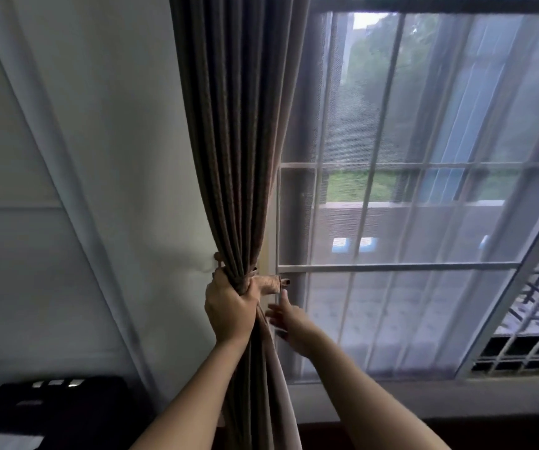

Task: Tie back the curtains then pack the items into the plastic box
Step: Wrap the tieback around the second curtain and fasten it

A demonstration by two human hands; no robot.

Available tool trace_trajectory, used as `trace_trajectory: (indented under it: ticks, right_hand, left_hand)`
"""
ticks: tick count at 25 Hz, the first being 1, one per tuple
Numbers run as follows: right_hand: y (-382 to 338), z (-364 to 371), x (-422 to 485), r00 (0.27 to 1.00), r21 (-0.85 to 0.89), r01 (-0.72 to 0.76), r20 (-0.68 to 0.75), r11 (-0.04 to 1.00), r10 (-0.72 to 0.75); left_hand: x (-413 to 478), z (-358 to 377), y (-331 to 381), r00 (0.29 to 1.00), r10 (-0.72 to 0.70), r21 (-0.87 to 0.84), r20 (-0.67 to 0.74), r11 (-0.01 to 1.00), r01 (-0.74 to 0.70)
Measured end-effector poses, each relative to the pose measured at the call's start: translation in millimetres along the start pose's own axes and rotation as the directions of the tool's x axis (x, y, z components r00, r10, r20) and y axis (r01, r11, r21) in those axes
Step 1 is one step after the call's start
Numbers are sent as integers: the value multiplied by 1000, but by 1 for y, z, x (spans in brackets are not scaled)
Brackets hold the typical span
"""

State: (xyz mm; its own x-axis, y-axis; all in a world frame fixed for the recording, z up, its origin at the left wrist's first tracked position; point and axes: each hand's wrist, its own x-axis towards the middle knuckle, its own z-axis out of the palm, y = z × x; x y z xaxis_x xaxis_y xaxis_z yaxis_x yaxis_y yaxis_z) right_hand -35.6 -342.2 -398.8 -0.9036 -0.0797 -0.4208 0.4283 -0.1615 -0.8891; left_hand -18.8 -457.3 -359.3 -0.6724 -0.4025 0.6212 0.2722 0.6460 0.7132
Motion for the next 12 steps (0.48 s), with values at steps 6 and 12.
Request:
trace_trajectory:
  ticks: [6, 12]
  right_hand:
    - [-15, 76, 32, 998, 555, -48, -2, 831, 58]
    - [-13, 123, 61, 993, 480, -104, 5, 871, 116]
  left_hand:
    - [22, -30, -30, 997, -50, 99, -52, 994, 55]
    - [45, -39, -52, 996, -7, 196, -89, 980, 24]
